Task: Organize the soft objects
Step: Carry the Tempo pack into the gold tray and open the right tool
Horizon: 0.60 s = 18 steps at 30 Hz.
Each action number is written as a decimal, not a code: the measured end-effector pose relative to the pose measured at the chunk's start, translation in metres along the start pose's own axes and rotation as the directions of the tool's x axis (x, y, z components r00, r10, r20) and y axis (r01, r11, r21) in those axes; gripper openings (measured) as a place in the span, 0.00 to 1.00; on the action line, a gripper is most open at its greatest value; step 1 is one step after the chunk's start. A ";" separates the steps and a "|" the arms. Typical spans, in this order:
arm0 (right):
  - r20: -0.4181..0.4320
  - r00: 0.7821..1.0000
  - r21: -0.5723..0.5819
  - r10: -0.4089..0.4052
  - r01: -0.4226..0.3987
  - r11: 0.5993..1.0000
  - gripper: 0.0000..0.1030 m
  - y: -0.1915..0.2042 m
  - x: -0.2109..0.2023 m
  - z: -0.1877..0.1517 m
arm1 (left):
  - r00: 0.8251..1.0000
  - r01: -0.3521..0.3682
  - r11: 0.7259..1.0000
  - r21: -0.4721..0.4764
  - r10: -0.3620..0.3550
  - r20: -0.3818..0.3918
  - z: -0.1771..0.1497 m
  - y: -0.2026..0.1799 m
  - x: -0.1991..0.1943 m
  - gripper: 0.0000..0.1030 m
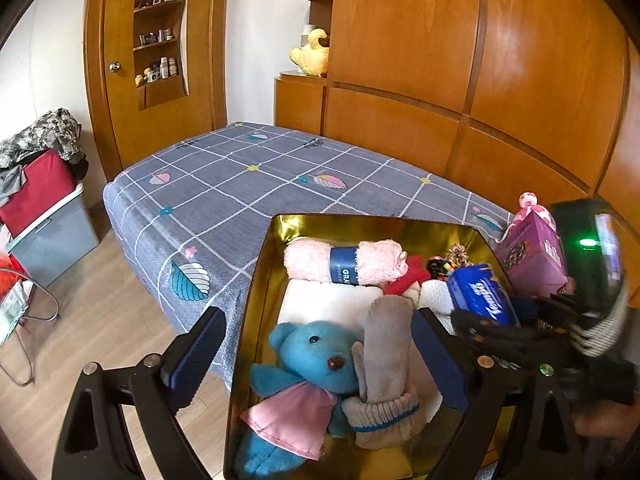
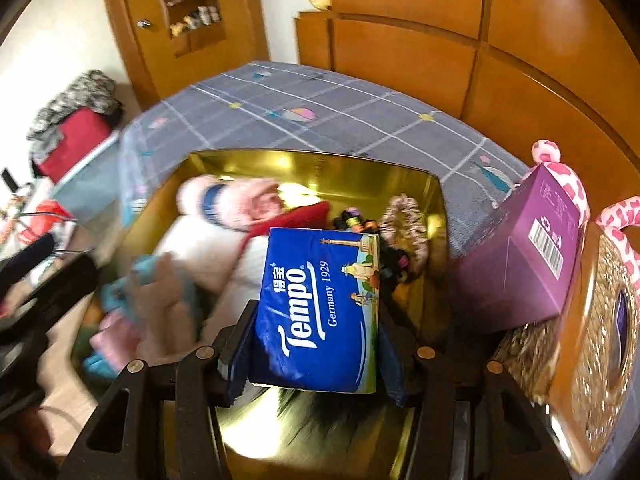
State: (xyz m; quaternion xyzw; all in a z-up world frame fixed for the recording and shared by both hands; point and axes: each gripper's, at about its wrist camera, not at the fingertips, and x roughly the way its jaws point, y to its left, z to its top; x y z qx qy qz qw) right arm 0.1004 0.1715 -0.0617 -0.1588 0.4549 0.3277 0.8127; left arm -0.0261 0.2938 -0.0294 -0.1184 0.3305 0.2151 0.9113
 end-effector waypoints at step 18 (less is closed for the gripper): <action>0.056 0.993 0.000 -0.101 0.102 0.995 0.71 -0.007 -0.003 -0.004 | 0.999 -0.025 0.999 0.024 0.025 0.026 -0.001 -0.011 -0.010 1.00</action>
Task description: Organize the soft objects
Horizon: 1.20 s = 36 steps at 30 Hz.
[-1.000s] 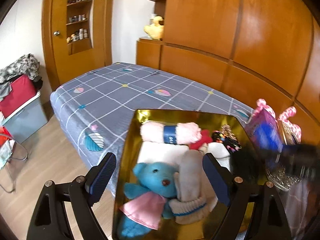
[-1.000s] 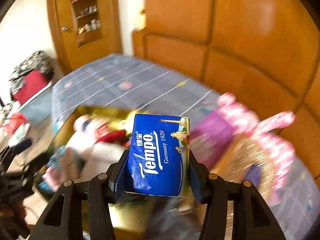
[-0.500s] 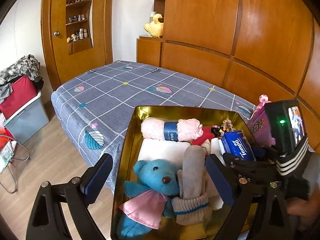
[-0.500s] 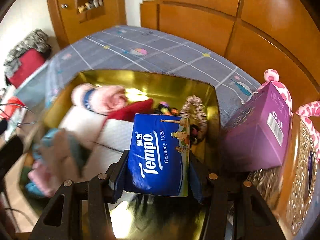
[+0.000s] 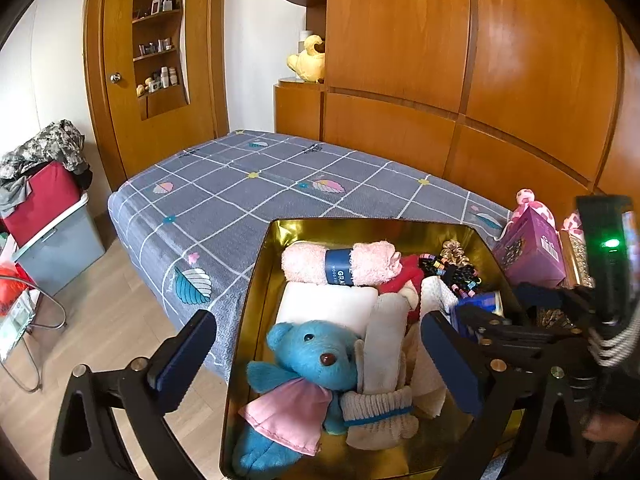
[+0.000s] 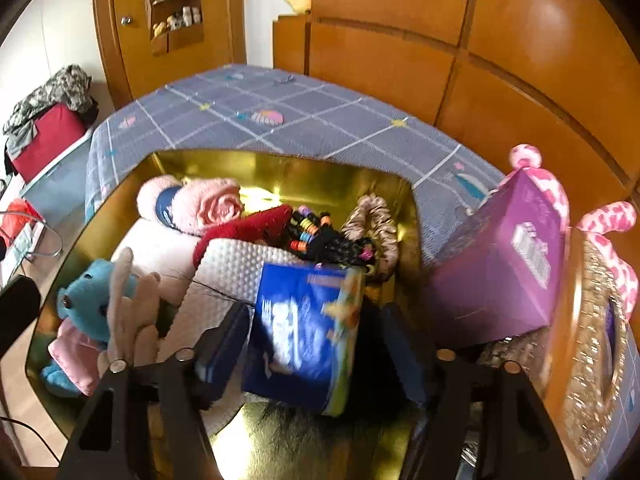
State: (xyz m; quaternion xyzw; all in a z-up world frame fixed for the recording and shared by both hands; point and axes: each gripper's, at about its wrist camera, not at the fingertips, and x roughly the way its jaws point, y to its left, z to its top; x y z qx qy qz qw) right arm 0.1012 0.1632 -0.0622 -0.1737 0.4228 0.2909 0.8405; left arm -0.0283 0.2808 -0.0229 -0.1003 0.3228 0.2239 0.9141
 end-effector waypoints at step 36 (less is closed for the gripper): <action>0.235 0.954 0.227 -0.189 0.135 0.964 0.74 -0.032 -0.115 -0.072 | 0.995 -0.002 0.999 0.037 -0.002 0.100 -0.014 -0.040 -0.038 1.00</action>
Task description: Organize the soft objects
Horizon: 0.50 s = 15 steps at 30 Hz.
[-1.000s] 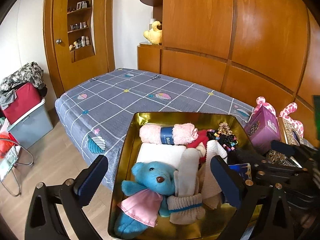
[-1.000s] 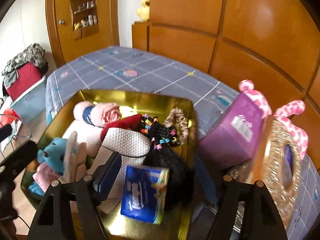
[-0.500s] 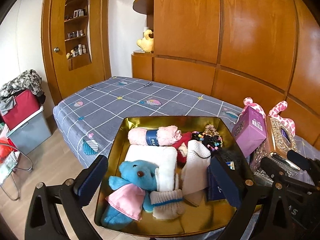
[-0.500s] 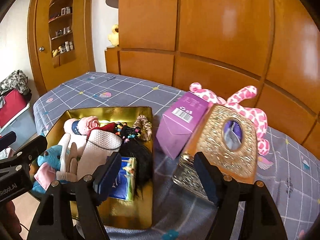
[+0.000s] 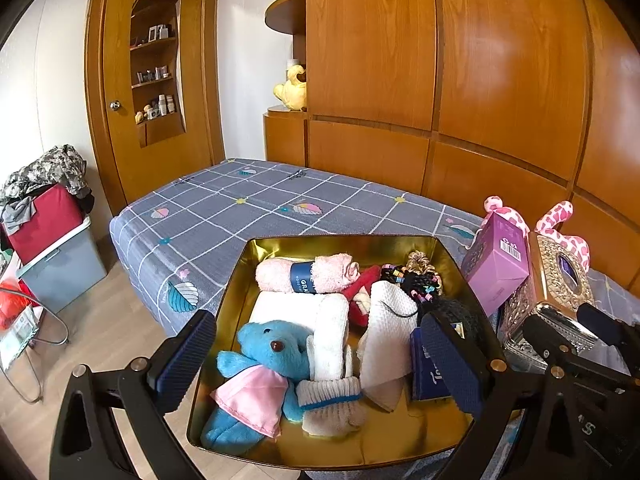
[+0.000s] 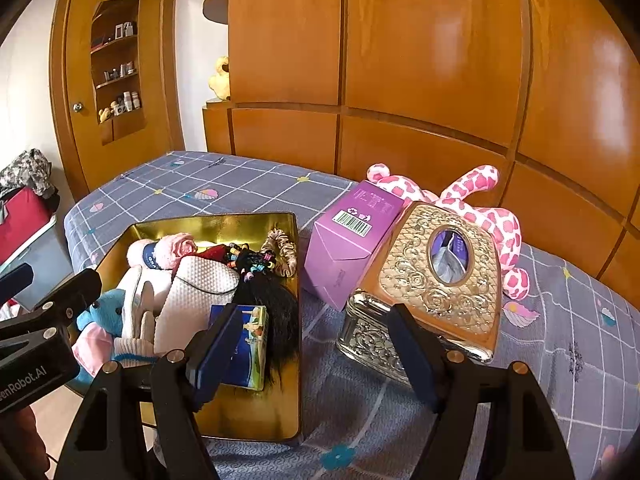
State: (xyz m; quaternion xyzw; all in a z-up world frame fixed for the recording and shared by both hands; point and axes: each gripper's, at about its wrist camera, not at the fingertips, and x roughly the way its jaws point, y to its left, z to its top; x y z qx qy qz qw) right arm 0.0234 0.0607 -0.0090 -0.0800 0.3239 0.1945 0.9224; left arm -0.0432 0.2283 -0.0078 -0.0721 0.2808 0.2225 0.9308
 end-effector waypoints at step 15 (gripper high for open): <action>0.003 1.000 0.010 0.002 -0.002 1.000 0.74 -0.002 -0.001 -0.001 | 1.000 -0.008 1.000 0.003 0.008 -0.001 0.000 0.000 0.001 1.00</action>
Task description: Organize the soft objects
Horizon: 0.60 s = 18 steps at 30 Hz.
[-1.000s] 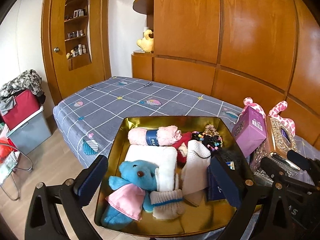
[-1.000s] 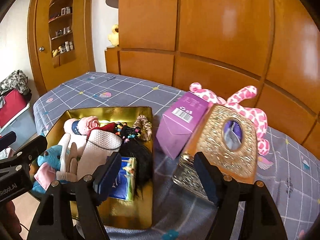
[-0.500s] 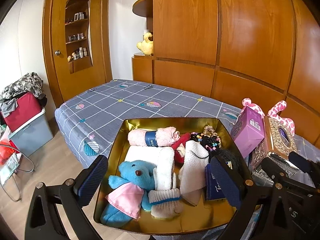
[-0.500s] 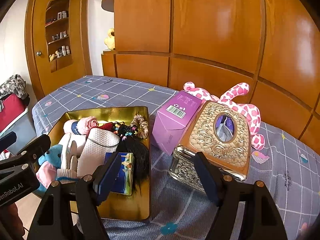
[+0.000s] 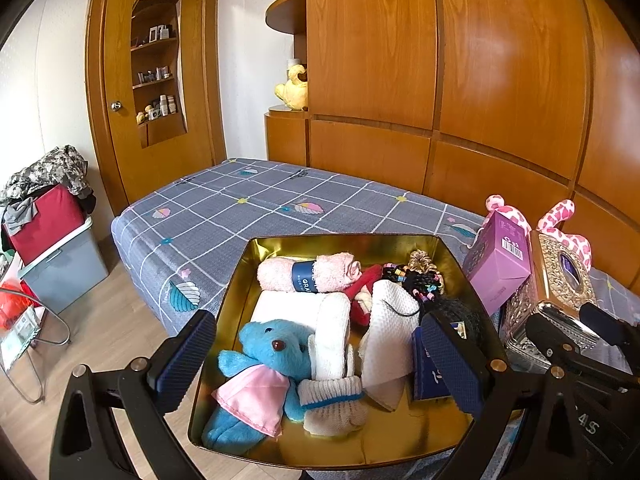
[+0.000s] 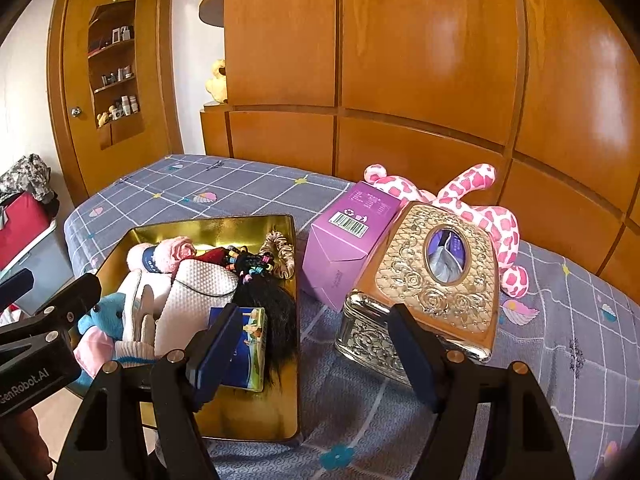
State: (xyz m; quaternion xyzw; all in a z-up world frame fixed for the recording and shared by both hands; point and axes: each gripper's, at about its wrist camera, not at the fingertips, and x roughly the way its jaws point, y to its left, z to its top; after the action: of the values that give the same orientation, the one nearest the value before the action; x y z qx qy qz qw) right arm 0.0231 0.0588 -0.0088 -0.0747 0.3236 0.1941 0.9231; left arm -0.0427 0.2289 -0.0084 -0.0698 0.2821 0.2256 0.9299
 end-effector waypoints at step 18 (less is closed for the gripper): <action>-0.002 1.000 0.004 0.003 -0.003 1.000 0.74 0.002 0.000 -0.001 | 1.000 -0.001 1.000 0.000 0.001 -0.003 -0.002 0.001 0.001 1.00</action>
State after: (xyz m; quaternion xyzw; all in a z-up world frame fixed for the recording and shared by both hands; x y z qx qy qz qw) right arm 0.0218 0.0600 -0.0100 -0.0727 0.3250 0.1950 0.9225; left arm -0.0431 0.2304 -0.0105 -0.0700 0.2836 0.2259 0.9293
